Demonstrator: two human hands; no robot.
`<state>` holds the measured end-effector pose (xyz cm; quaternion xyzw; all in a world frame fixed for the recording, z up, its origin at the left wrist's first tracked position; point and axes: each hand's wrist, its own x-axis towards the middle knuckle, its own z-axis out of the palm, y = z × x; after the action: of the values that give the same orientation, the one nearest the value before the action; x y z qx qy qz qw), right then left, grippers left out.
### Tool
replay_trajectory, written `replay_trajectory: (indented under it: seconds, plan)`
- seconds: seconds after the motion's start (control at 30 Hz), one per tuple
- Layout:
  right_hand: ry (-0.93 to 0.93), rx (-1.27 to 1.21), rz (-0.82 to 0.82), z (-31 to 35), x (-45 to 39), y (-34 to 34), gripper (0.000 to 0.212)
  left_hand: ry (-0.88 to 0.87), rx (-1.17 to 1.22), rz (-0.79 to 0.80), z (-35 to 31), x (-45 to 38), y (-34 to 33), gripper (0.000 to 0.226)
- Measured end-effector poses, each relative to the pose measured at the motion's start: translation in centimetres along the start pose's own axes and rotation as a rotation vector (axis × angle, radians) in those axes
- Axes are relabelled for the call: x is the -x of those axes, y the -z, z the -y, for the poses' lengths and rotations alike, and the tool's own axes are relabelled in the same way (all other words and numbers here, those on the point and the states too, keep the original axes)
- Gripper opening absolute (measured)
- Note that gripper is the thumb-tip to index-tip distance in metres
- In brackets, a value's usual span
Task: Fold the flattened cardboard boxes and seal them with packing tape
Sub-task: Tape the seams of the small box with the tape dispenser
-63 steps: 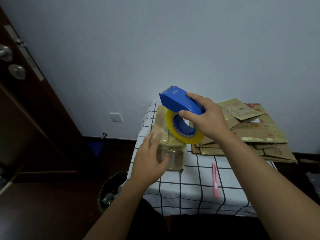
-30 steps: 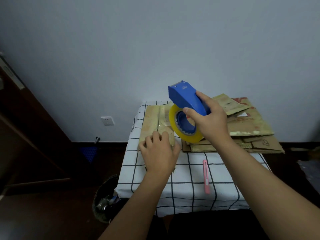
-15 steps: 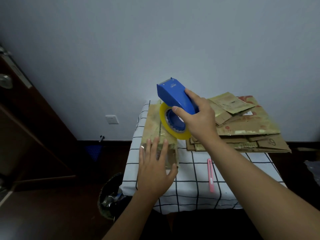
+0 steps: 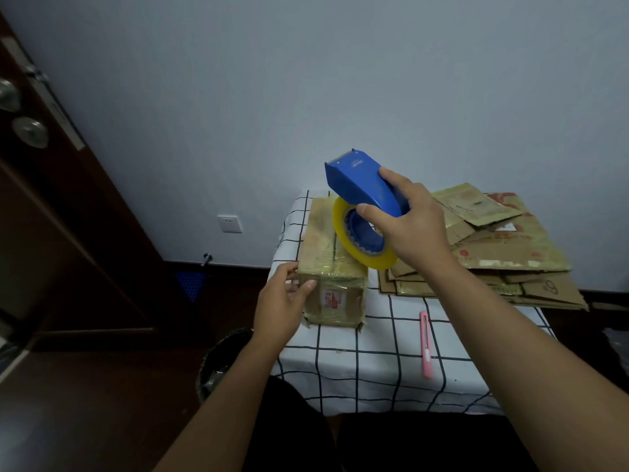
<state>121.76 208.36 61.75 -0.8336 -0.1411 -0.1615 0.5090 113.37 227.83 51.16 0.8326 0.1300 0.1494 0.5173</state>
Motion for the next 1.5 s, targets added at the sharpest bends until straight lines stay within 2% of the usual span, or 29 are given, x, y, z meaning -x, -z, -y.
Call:
replay_trajectory:
  seconds: [0.17, 0.37, 0.53, 0.67, 0.77, 0.93, 1.13, 1.27, 1.37, 1.43, 1.5]
  plan:
    - [-0.001, 0.008, -0.003, -0.1, 0.1, 0.1, 0.063, -0.019, 0.049, 0.097, 0.3, 0.2, 0.1, 0.048]
    - [0.007, 0.012, -0.001, 0.1, 0.2, -0.1, 0.063, -0.118, -0.073, 0.014, 0.6, -0.9, 0.3, 0.032]
    - [0.037, 0.067, 0.003, 0.0, 0.2, -0.2, 0.064, -0.128, 0.023, 0.086, 1.1, -1.0, 0.6, 0.028]
    - [0.047, 0.063, -0.009, -0.1, 0.3, -0.3, 0.063, -0.159, -0.014, 0.033, 1.0, -1.0, 0.5, 0.028]
    - [0.059, 0.093, -0.005, 0.0, 0.4, -0.4, 0.063, -0.084, 0.05, -0.02, 1.3, -0.1, 0.1, 0.035]
    - [0.042, 0.048, -0.027, -0.2, 0.3, -0.3, 0.063, -0.067, 0.169, -0.138, 1.8, 2.7, -1.5, 0.024]
    - [0.044, 0.038, -0.024, -0.2, 0.5, -0.3, 0.063, -0.069, 0.173, -0.167, 2.6, 3.6, -3.1, 0.045]
    - [0.033, 0.033, -0.03, -0.3, 0.5, -0.2, 0.063, -0.073, 0.176, -0.194, 2.2, 3.4, -3.0, 0.038]
    - [0.029, 0.019, -0.024, -0.3, 0.5, -0.1, 0.063, -0.046, 0.272, -0.22, 1.9, 2.5, -2.3, 0.022]
    - [0.027, 0.013, -0.023, -0.3, 0.6, 0.0, 0.063, -0.056, 0.249, -0.221, 1.6, 1.7, -1.9, 0.011]
    - [0.022, 0.012, -0.023, -0.3, 0.5, 0.0, 0.064, -0.069, 0.19, -0.219, 1.4, 0.9, -1.8, 0.016]
